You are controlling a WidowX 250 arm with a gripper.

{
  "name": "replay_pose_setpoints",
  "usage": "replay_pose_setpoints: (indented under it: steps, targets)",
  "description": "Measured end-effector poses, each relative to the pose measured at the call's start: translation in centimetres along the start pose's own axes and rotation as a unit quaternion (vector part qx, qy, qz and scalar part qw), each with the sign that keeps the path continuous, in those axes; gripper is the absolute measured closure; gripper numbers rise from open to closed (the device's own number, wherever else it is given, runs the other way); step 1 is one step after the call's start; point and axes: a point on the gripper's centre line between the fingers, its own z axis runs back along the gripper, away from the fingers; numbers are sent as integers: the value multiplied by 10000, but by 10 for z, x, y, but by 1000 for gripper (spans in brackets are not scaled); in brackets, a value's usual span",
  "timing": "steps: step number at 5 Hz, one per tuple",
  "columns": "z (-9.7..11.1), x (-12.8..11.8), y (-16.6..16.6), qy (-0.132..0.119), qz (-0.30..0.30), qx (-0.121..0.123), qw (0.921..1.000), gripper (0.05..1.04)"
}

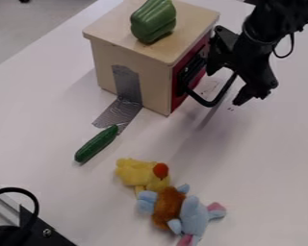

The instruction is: Open the drawer

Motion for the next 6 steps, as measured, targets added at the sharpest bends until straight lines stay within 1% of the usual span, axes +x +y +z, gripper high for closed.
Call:
replay_pose_setpoints:
  steps: [1,2,3,4,5,6]
  targets:
    - [-16,-5,-7,209,188,-388,9989,83]
    - [-44,-15,-15,607,269,-632,9958,83]
    - [-56,-16,-14,790,259,-642,9945,116]
    - [-57,-15,-14,784,307,-749,9936,410]
    - [-54,-9,-20,680,339,-983,9922,676]
    - [-44,3,-36,522,344,-1272,9899,873]
